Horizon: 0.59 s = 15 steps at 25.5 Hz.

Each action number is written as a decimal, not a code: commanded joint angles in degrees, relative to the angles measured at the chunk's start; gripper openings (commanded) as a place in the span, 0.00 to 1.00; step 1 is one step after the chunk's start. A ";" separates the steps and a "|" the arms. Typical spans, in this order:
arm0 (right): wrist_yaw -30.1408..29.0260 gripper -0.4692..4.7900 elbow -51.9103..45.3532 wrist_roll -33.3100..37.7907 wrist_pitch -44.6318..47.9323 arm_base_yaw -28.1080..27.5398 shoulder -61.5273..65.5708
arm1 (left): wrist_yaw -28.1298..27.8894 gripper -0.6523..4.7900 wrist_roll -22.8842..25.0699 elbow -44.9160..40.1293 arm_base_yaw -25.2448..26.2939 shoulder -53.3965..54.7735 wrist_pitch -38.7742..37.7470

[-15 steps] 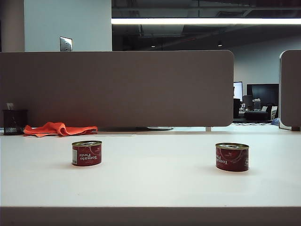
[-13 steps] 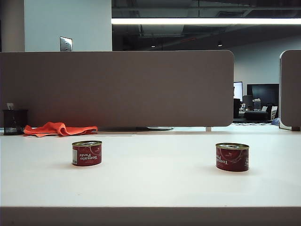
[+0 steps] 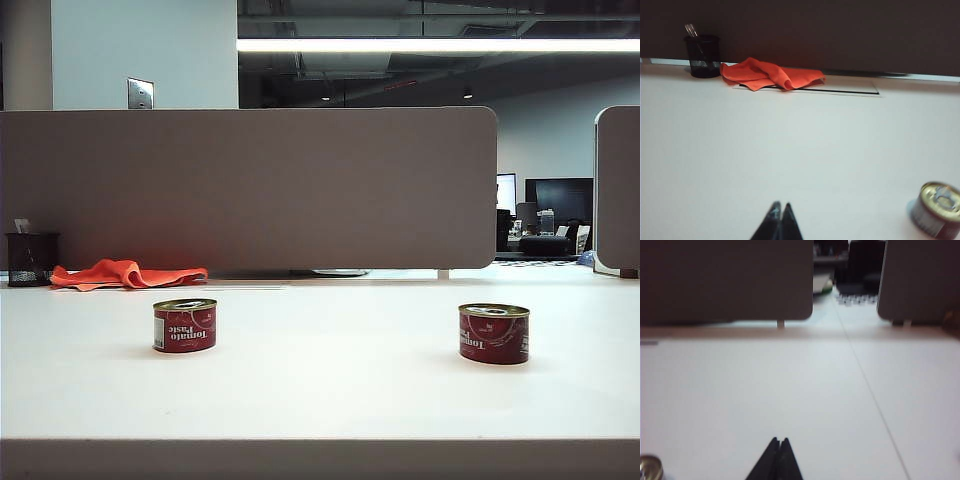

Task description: Stack a can of tomatoes on the right onto the can of tomatoes on the left.

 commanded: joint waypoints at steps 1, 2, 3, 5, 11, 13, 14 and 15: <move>0.28 0.07 -0.09 1.11 8.66 0.00 -0.13 | 0.33 0.11 -6.14 3.41 0.09 -0.02 1.44; 0.31 0.07 -0.04 2.60 11.56 0.00 -0.13 | 0.31 0.11 -7.17 4.87 0.09 -0.02 1.33; 0.59 0.07 0.11 4.44 13.75 0.00 -0.13 | 0.33 0.11 -7.17 6.25 0.09 -0.02 1.14; 4.92 0.07 1.68 9.62 15.52 0.00 -0.13 | 0.28 0.11 -7.15 9.64 0.09 -0.02 0.55; 13.29 0.07 17.00 14.27 2.27 0.00 1.33 | -0.09 0.11 -6.43 21.49 0.13 2.93 -5.90; 10.12 0.07 20.41 12.24 0.37 0.00 3.13 | 0.92 0.11 -5.92 24.30 0.11 5.51 -6.95; 8.33 0.07 22.45 10.51 -0.70 0.00 4.46 | 2.03 0.11 -5.60 25.81 0.11 7.10 -7.28; 6.86 0.07 24.57 8.68 -2.08 0.00 5.86 | 2.89 0.11 -5.05 27.12 0.13 8.37 -7.56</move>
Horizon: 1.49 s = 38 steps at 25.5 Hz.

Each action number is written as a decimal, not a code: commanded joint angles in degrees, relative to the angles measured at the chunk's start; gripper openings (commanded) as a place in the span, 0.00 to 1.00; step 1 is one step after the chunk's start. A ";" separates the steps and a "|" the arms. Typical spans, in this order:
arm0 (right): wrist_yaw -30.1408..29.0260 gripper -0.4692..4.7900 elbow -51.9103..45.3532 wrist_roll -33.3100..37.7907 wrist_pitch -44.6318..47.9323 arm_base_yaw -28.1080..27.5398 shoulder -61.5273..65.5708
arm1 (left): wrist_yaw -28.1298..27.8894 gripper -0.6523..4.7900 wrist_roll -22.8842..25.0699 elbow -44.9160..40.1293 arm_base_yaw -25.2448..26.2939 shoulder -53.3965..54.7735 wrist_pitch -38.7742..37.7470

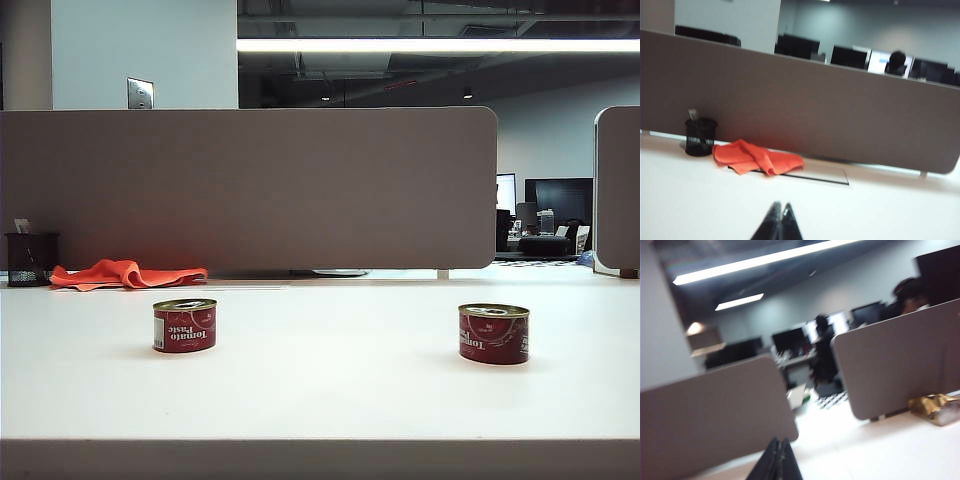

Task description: Stack a can of tomatoes on the right onto the can of tomatoes on the left.

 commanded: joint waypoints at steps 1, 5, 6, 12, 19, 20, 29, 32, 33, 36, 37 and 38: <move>-5.60 0.07 6.01 -5.99 -4.92 0.00 4.28 | 3.80 0.11 2.27 4.70 0.09 4.66 -1.09; -8.33 0.07 14.49 -9.20 -11.37 0.02 12.28 | 7.85 0.11 3.54 11.21 0.11 13.03 -1.46; -8.35 0.07 15.80 -10.32 -12.28 0.02 13.88 | 8.57 0.11 3.58 12.44 0.11 14.69 -1.81; -7.91 0.07 22.32 -13.70 -15.91 2.69 21.81 | 11.61 0.11 7.06 20.04 -3.74 22.88 -7.32; -8.07 0.07 28.41 -13.75 -24.17 10.45 30.58 | 13.70 0.11 14.01 25.88 -10.73 28.57 -19.52; -8.07 0.07 30.10 -13.75 -26.67 12.76 32.50 | 13.70 0.11 13.97 26.99 -11.67 29.86 -20.44; -7.67 0.07 37.79 -14.08 -34.62 23.91 47.28 | 13.70 0.11 12.04 33.40 -13.20 37.38 -23.28; -7.52 0.07 38.34 -15.04 -34.56 26.49 53.46 | 15.47 0.11 12.04 36.04 -13.49 40.89 -26.95; -7.06 0.07 38.34 -15.04 -34.56 26.75 55.17 | 15.65 0.11 12.04 36.72 -13.49 41.92 -28.37; -6.25 0.32 38.34 -15.91 -34.51 27.15 59.47 | 17.33 0.11 12.02 37.81 -13.51 44.22 -30.21; -6.49 0.51 38.34 -16.61 -34.53 27.17 60.72 | 18.34 0.11 12.00 37.81 -13.51 44.33 -30.10; -6.49 0.77 38.34 -16.63 -34.58 27.19 62.12 | 19.17 0.11 12.00 37.86 -13.53 44.37 -30.03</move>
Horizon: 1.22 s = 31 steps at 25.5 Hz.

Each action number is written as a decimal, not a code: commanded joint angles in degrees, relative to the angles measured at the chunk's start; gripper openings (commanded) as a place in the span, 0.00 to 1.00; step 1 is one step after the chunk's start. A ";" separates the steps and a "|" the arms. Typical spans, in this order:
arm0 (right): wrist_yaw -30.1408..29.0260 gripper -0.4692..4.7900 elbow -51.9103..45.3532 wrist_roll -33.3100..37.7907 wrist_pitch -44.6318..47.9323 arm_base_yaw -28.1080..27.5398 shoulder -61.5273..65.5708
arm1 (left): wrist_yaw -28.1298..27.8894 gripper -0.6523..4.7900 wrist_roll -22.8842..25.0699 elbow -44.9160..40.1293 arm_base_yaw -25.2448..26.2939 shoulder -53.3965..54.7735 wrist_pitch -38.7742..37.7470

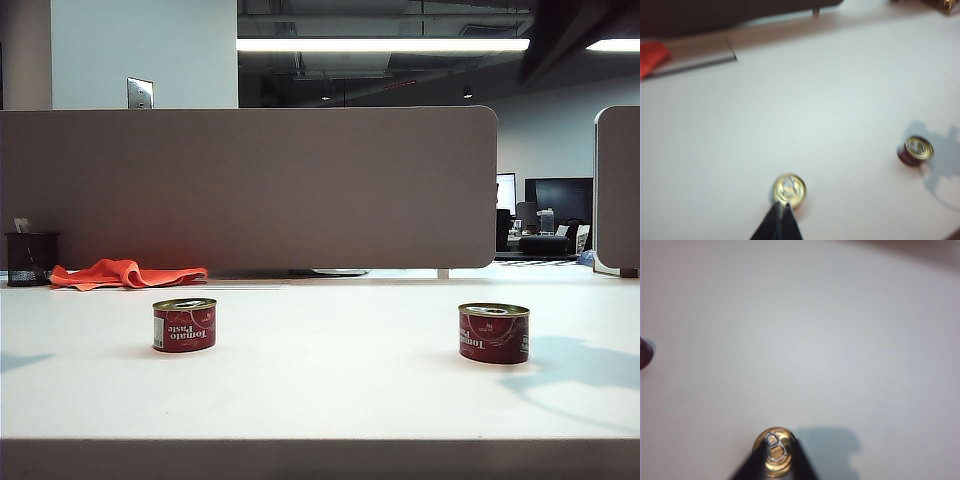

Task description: Stack a can of tomatoes on the right onto the can of tomatoes on the left.

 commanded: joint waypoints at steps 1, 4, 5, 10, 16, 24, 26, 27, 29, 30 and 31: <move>-0.09 0.98 0.24 -1.33 0.76 0.09 3.89 | 3.91 0.11 -0.63 0.35 0.00 -0.28 -0.02; -0.74 1.00 0.24 -1.29 1.14 0.09 7.78 | 4.79 0.11 -2.27 0.37 -0.48 -0.26 0.02; -1.55 1.00 0.24 -1.27 1.25 0.09 8.96 | 4.79 0.11 -2.29 0.35 -0.68 -0.13 -0.02; -3.85 1.00 0.24 1.70 1.64 0.57 15.69 | 7.80 0.11 -2.38 0.35 -0.72 -0.15 -0.15; -3.58 1.00 0.24 4.04 3.74 0.63 20.92 | 8.17 0.11 -2.36 0.35 -0.70 -0.15 -0.46; -1.90 1.00 0.24 5.07 4.52 0.74 26.77 | 6.40 0.11 1.18 0.35 -0.70 -0.15 -0.35; -1.88 1.00 0.24 5.07 4.87 0.74 27.28 | 2.78 0.11 2.93 0.35 -0.70 -0.15 -0.35; -1.62 1.00 0.24 5.07 5.05 0.74 27.52 | 0.63 0.11 2.99 0.35 -0.70 -0.15 -0.35; -1.16 1.00 0.24 5.07 5.25 0.74 27.71 | -2.36 0.11 3.02 0.35 -0.70 -0.15 -0.35; -1.16 1.00 0.24 5.07 5.38 0.74 27.89 | -3.69 0.11 2.99 0.35 -0.70 -0.15 -0.28; -1.09 1.00 0.24 5.07 5.46 0.74 28.00 | -4.37 0.11 3.02 0.35 -0.70 -0.15 -0.13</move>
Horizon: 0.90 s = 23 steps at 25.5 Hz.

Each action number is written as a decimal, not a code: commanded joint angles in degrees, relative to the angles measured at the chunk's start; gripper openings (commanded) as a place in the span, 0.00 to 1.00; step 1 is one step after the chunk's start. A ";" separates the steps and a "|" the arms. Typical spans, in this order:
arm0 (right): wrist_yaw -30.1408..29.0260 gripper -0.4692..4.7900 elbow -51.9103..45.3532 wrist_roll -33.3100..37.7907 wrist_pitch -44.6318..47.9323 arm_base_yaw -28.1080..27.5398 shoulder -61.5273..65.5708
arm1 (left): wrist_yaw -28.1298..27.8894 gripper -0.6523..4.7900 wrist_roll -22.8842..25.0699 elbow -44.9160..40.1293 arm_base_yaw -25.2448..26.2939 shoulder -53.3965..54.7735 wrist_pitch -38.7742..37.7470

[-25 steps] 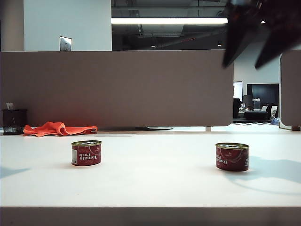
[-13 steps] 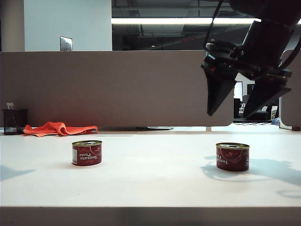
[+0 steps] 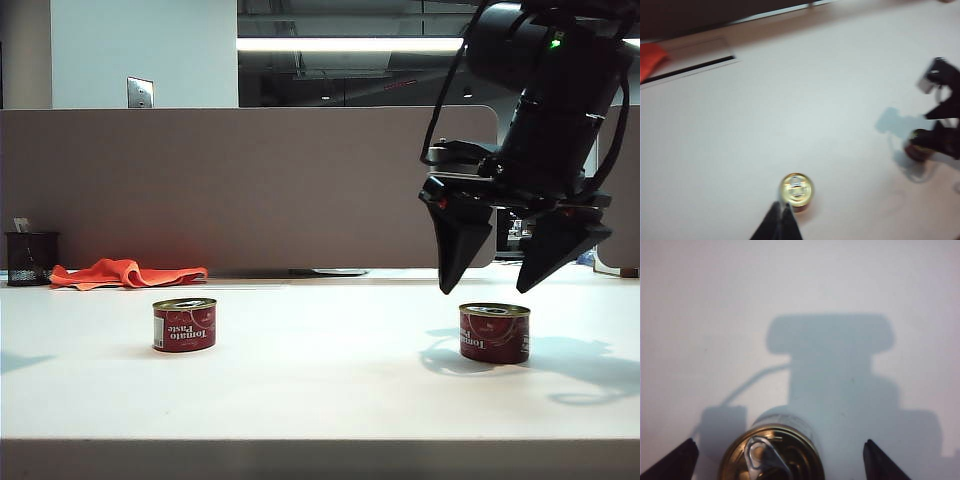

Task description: Stack a can of tomatoes on the right onto the can of tomatoes on the left.

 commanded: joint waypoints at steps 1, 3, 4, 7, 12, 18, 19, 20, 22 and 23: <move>0.37 1.00 0.22 0.20 1.25 0.04 0.48 | -3.43 0.11 0.44 0.24 0.07 -0.11 0.79; 0.22 1.00 0.22 0.22 1.14 0.04 0.96 | -3.34 0.11 0.42 0.24 0.07 -0.13 1.99; 0.22 1.00 0.22 0.22 1.05 0.07 1.46 | -3.32 0.11 0.39 0.24 0.07 -0.13 2.67; 0.26 1.00 0.22 0.22 0.57 0.07 2.75 | -3.37 0.11 0.39 0.24 0.07 -0.13 4.79; 0.22 1.00 0.22 0.22 0.07 0.07 3.80 | -3.74 0.11 0.42 0.24 0.07 -0.11 6.75; 0.26 0.88 0.22 0.22 -1.99 0.07 4.02 | -3.76 0.11 0.42 0.24 0.07 -0.13 7.21; 0.28 0.82 0.22 0.22 -2.19 0.07 4.02 | -3.76 0.11 0.42 0.24 0.07 -0.13 7.23; 0.28 0.77 0.22 0.22 -2.29 0.07 4.02 | -3.76 0.11 0.42 0.24 0.07 -0.13 7.28; 0.28 0.70 0.22 0.22 -2.60 0.07 4.02 | -3.76 0.11 0.42 0.24 0.09 -0.13 7.80; 0.26 0.67 0.22 0.22 -2.75 0.07 4.02 | -3.78 0.11 0.42 0.24 0.09 -0.13 8.13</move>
